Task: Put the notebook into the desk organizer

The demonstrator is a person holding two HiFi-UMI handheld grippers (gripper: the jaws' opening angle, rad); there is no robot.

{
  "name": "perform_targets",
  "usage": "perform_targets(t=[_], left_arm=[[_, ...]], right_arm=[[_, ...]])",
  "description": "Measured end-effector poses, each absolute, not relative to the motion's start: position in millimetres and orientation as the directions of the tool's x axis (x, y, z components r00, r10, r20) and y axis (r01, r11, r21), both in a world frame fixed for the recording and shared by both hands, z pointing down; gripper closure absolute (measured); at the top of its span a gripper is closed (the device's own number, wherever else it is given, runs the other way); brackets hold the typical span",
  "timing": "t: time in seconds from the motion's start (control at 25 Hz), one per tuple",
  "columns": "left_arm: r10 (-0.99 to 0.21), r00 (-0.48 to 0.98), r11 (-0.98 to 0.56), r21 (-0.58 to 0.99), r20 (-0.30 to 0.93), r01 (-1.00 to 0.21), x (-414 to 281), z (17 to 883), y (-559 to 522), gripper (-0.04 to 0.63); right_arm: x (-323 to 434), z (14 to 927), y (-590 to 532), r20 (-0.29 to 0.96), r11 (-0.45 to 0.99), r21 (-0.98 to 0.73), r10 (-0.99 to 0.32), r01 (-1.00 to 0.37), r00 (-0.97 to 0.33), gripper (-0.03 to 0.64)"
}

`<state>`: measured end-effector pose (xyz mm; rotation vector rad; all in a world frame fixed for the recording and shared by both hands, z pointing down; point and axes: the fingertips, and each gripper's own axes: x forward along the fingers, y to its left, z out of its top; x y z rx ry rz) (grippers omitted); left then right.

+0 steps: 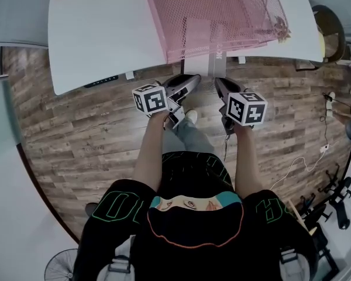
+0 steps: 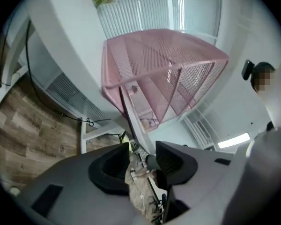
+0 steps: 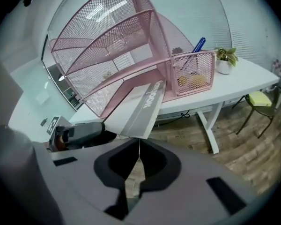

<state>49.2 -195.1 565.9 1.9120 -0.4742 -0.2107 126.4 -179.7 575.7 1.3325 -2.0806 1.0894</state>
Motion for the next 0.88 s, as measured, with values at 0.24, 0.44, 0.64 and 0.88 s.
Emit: perform_targets(t=[0.24, 0.44, 0.64, 0.88], left_arm=[[-0.492, 0.869, -0.285, 0.932, 0.06, -0.226, 41.1, 564.5, -204.8, 0.576], [-0.582, 0.811, -0.23, 0.948, 0.049, -0.222, 24.8, 563.7, -210.6, 0.563], [-0.632, 0.771, -0.183, 0.952, 0.077, -0.245, 25.8, 559.8, -231.4, 0.568], [-0.557, 0.817, -0.21, 0.926, 0.149, -0.312, 32.7, 569.8, -216.6, 0.387]], right_arm=[[126.4, 569.9, -189.9, 0.688, 0.211, -0.399, -0.575, -0.892, -0.443, 0.606], [124.7, 565.2, -216.9, 0.676, 0.199, -0.394, -0.598, -0.897, -0.43, 0.606], [123.1, 568.9, -214.7, 0.707, 0.17, -0.404, -0.566, -0.899, -0.425, 0.606], [84.5, 568.8, -200.0, 0.674, 0.316, -0.456, -0.488, -0.832, -0.555, 0.606]])
